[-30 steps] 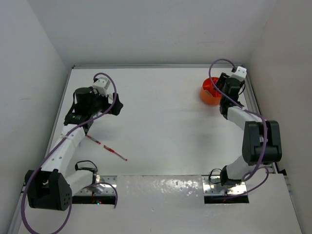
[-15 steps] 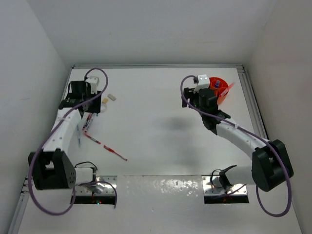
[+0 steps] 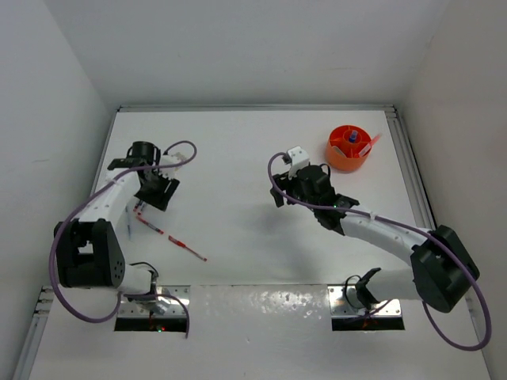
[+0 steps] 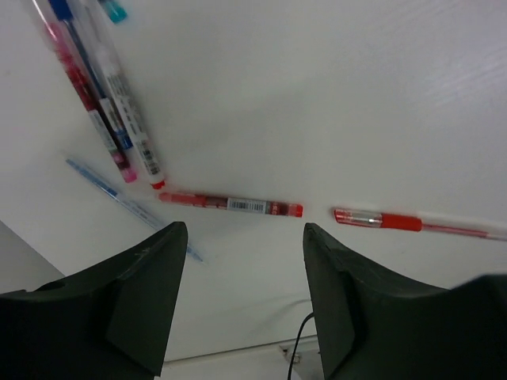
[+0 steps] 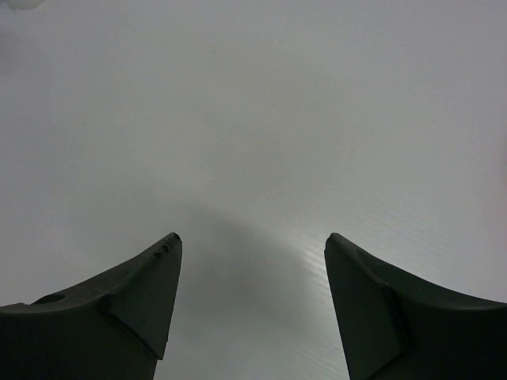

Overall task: Sort the stationery into containers
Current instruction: Pick up the pen from the center of the board, then place the pen in the storage box.

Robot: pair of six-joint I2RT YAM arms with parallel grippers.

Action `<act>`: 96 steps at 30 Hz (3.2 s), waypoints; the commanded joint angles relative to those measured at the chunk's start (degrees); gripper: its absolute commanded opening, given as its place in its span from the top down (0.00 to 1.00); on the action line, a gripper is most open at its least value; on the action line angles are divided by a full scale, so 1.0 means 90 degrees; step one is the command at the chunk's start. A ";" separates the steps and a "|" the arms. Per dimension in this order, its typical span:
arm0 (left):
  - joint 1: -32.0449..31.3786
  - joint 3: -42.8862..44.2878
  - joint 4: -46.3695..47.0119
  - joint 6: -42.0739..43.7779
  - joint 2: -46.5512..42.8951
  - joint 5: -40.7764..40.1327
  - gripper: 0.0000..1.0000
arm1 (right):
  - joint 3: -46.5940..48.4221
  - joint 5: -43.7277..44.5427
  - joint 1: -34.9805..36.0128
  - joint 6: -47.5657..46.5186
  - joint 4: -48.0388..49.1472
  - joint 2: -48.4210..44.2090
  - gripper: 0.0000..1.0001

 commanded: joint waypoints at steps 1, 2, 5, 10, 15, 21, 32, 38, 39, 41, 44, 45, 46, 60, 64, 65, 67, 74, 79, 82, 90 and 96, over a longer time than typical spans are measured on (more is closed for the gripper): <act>-0.0073 -0.0573 -0.0128 0.0551 -0.0278 -0.0461 0.42 | 0.0029 -0.0109 0.0237 0.0059 -0.0019 0.0053 0.28; -0.0141 -0.0720 -0.0080 0.0648 -0.0414 -0.0394 0.42 | 0.0009 -0.0089 0.0325 0.0059 -0.0019 0.0053 0.28; -0.0667 -0.0915 0.0126 0.1377 -0.0978 0.0227 0.39 | -0.0059 -0.0040 0.0443 0.0078 -0.0048 0.0043 0.28; -0.1681 -0.1101 -0.0557 0.3420 -0.1430 0.1238 0.33 | -0.0020 -0.0001 0.0599 0.0069 -0.0253 0.0043 0.28; -0.2999 -0.1726 -0.0635 0.3647 -0.0943 0.0711 0.35 | 0.0009 0.0360 0.0804 0.0108 -0.0429 -0.0074 0.28; -0.3773 -0.2244 -0.0324 0.3823 -0.0269 0.0106 0.33 | -0.0108 0.0809 0.0999 0.0234 -0.0760 -0.0347 0.28; -0.4428 -0.2615 0.0741 0.3482 0.0054 0.0007 0.68 | -0.0499 0.1639 0.1234 0.0401 -0.1122 -0.1031 0.28; -0.4594 -0.2675 0.1121 0.2985 0.0112 0.0124 1.00 | -0.0587 0.2098 0.1224 0.0088 -0.1171 -0.1275 0.27; -0.4556 -0.2568 0.1209 0.2732 0.0112 0.0212 1.00 | -0.0558 0.2137 0.1224 0.0021 -0.1191 -0.1295 0.27; -0.4264 -0.2053 0.1239 0.2428 0.0161 0.0358 1.00 | -0.0509 0.2080 0.1166 0.0020 -0.1220 -0.1334 0.26; -0.3639 -0.0890 0.1123 0.1619 0.0414 0.0913 1.00 | -0.0314 0.1504 0.0825 0.0108 -0.1365 -0.1402 0.25; -0.3299 -0.0539 0.1006 0.1432 0.0493 0.1070 1.00 | -0.0275 0.1367 0.0776 0.0098 -0.1367 -0.1431 0.25; -0.3093 0.0103 0.0957 0.1247 0.0629 0.1265 1.00 | -0.0245 0.1144 0.0698 0.0088 -0.1328 -0.1461 0.25; -0.1470 0.2502 0.2341 -0.2718 0.0601 0.5202 1.00 | 0.0907 -0.1151 0.0492 -0.0343 0.0067 -0.1276 0.33; -0.1421 0.1810 0.3639 -0.4230 0.0016 0.5251 1.00 | 0.1247 -0.1680 0.0638 0.0312 0.1238 -0.0681 0.30; -0.1421 0.1731 0.4048 -0.4340 -0.0072 0.5242 1.00 | 0.1356 -0.1739 0.0677 0.0313 0.1250 -0.0380 0.30; -0.1440 0.1555 0.4401 -0.4584 -0.0287 0.5193 1.00 | 0.1755 -0.1740 0.0785 0.0342 0.1114 -0.0105 0.30; -0.1421 0.1233 0.4930 -0.5093 -0.0659 0.5066 1.00 | 0.2060 -0.1730 0.0863 0.0674 0.1114 0.0473 0.32; -0.1411 0.0979 0.4979 -0.5132 -0.0805 0.5047 1.00 | 0.1718 -0.1583 0.0902 0.0684 0.1387 0.0297 0.38; -0.1450 0.0784 0.5281 -0.5288 -0.0845 0.4978 1.00 | 0.1766 -0.1573 0.0892 0.0820 0.1553 0.0423 0.40; -0.1538 0.0627 0.5653 -0.5406 -0.0923 0.4978 1.00 | 0.2294 -0.1448 0.0912 0.1152 0.1758 0.1224 0.52; -0.1528 0.0422 0.5761 -0.5415 -0.1030 0.4968 1.00 | 0.2519 -0.1388 0.0912 0.1211 0.1816 0.1537 0.72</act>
